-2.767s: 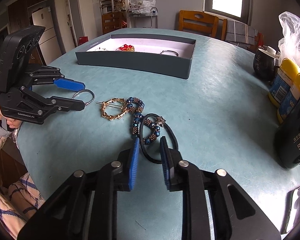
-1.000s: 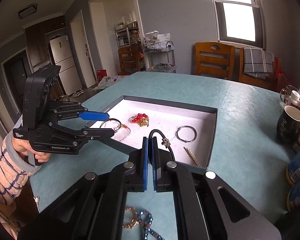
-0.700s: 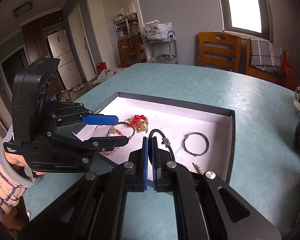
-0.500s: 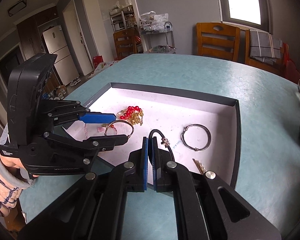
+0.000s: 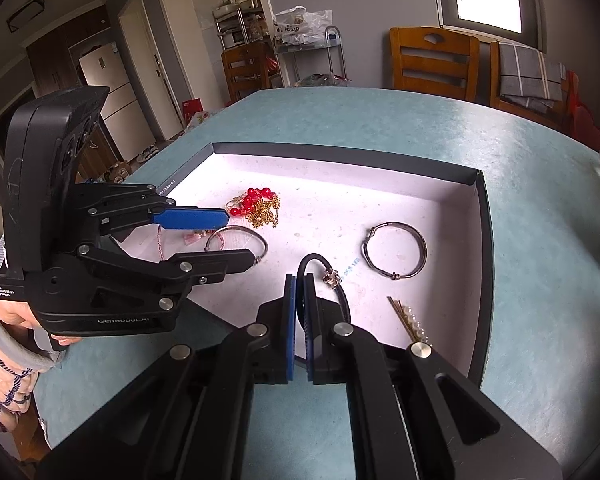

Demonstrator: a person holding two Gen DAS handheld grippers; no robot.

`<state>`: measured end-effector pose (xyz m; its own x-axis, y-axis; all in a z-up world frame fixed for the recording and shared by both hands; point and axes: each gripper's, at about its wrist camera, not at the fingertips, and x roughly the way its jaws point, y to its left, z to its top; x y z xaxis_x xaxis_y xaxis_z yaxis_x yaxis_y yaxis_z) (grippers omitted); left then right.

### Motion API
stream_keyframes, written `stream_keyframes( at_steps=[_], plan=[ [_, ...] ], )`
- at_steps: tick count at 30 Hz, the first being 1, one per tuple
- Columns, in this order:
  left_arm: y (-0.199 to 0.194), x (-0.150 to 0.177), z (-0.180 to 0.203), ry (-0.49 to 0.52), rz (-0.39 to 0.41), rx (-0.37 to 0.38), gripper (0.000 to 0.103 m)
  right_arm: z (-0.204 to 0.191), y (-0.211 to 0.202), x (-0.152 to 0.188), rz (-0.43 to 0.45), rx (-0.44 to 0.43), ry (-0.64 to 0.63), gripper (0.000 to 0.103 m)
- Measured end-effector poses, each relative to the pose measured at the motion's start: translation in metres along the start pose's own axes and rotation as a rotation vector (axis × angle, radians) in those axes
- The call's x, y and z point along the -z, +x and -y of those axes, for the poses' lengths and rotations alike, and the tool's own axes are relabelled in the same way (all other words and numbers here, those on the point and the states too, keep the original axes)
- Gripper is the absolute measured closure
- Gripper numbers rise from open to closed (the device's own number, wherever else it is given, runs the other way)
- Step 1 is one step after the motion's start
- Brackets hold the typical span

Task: Organize jewelry
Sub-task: 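Lower the bangle and black hair tie into the box, open both grippers, then move both open grippers back toward the remaining beaded bracelets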

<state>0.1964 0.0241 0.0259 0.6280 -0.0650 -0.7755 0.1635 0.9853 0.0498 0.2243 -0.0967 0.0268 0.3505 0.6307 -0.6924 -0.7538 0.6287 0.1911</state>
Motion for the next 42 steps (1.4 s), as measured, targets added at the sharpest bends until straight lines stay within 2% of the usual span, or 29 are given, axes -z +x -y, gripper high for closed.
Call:
stream_keyframes(
  at_steps=[2, 10, 12, 13, 19, 22, 24, 30, 34, 38, 42],
  plan=[
    [-0.001, 0.000, 0.000, -0.002, 0.007, -0.014, 0.044, 0.000, 0.001, 0.001, -0.002, 0.002, 0.000, 0.099],
    [-0.009, 0.000, 0.001, -0.001, 0.027, -0.020, 0.038, 0.001, -0.006, 0.003, 0.014, 0.003, 0.009, 0.097],
    [-0.011, 0.001, 0.002, 0.002, 0.032, -0.022, 0.034, 0.002, -0.012, 0.003, 0.031, 0.004, 0.016, 0.086],
    [-0.012, 0.002, 0.003, 0.004, 0.035, -0.025, 0.028, 0.002, -0.014, 0.004, 0.038, 0.004, 0.018, 0.083],
    [-0.018, 0.005, 0.002, -0.006, 0.047, -0.034, 0.024, 0.003, -0.029, 0.008, 0.055, 0.019, 0.026, 0.082],
    [-0.028, 0.008, 0.005, -0.007, 0.067, -0.026, 0.022, 0.003, -0.041, 0.015, 0.070, 0.030, 0.026, 0.071],
    [-0.037, 0.012, 0.009, -0.002, 0.083, -0.018, 0.021, 0.003, -0.051, 0.021, 0.078, 0.037, 0.024, 0.070],
    [-0.063, 0.025, 0.031, 0.031, 0.126, 0.028, 0.017, 0.006, -0.080, 0.042, 0.103, 0.061, 0.038, 0.061],
    [-0.074, 0.036, 0.050, 0.072, 0.133, 0.079, 0.015, 0.008, -0.093, 0.055, 0.102, 0.081, 0.043, 0.060],
    [-0.078, 0.048, 0.070, 0.109, 0.122, 0.165, 0.014, 0.009, -0.102, 0.068, 0.093, 0.091, 0.048, 0.055],
    [-0.077, 0.057, 0.094, 0.172, 0.100, 0.211, 0.014, 0.004, -0.108, 0.084, 0.076, 0.099, 0.040, 0.055]
  ],
)
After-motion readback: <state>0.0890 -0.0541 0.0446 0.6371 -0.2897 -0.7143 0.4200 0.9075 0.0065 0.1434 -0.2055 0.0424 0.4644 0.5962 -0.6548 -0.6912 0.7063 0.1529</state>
